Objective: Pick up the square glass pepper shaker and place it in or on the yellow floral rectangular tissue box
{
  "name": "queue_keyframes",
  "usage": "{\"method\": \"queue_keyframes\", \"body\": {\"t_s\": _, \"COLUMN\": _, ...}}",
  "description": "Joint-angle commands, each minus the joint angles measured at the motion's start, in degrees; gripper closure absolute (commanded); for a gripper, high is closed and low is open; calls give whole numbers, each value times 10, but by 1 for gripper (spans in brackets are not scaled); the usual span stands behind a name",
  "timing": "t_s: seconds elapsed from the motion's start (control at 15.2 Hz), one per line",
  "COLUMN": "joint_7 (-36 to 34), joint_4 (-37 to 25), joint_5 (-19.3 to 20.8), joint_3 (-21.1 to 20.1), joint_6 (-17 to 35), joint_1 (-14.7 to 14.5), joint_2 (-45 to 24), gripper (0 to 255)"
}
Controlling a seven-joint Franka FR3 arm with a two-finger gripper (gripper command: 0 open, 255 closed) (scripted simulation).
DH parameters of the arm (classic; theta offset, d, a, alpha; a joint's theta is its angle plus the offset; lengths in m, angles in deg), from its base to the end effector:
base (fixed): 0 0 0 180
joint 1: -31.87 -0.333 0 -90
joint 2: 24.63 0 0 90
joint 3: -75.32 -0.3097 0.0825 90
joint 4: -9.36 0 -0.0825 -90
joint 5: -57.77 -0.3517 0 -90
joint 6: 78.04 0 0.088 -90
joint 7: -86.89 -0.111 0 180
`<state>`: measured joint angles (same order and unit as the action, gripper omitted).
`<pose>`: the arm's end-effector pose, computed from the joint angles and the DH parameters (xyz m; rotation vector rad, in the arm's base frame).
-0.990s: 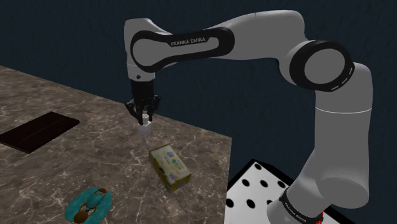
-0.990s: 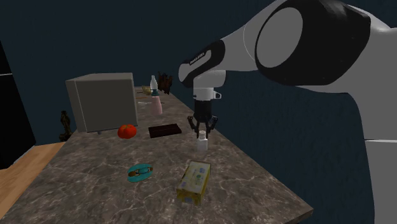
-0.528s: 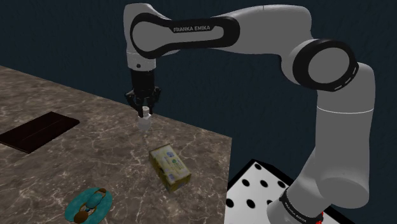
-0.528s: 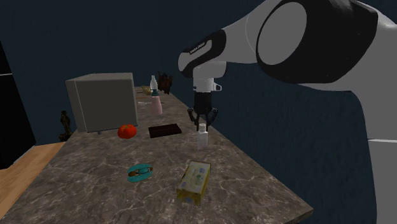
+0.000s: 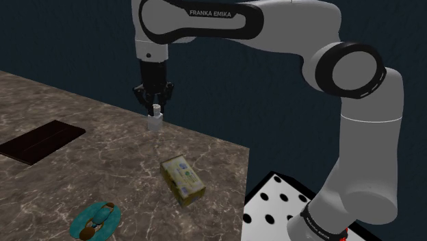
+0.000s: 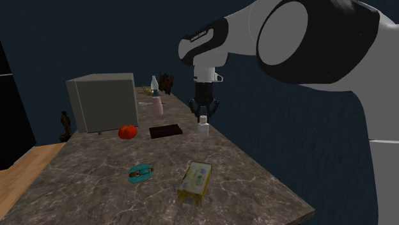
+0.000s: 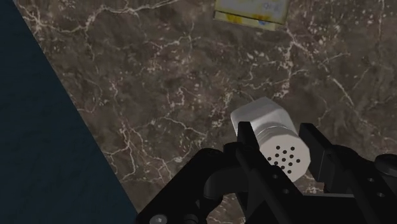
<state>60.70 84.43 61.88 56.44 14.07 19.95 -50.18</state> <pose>0.5703 0.2841 0.4815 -3.1298 -0.1039 0.2256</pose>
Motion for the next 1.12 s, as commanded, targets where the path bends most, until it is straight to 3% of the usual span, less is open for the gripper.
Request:
{"method": "queue_keyframes", "body": {"t_s": 0.0, "joint_7": 0, "joint_4": -19, "joint_5": 0, "joint_3": 0, "joint_6": -18, "joint_1": -1, "joint_2": -1, "gripper": 255}}
{"method": "queue_keyframes", "body": {"t_s": 0.46, "joint_7": -2, "joint_4": -87, "joint_5": 3, "joint_3": -1, "joint_6": -75, "joint_1": -8, "joint_2": -12, "gripper": 255}}
{"method": "queue_keyframes", "body": {"t_s": 0.73, "joint_7": -2, "joint_4": 67, "joint_5": -30, "joint_3": -10, "joint_6": -33, "joint_1": 14, "joint_2": 104, "gripper": 255}}
{"method": "queue_keyframes", "body": {"t_s": 1.06, "joint_7": 4, "joint_4": 207, "joint_5": -71, "joint_3": -15, "joint_6": -12, "joint_1": 25, "joint_2": 229, "gripper": 255}}
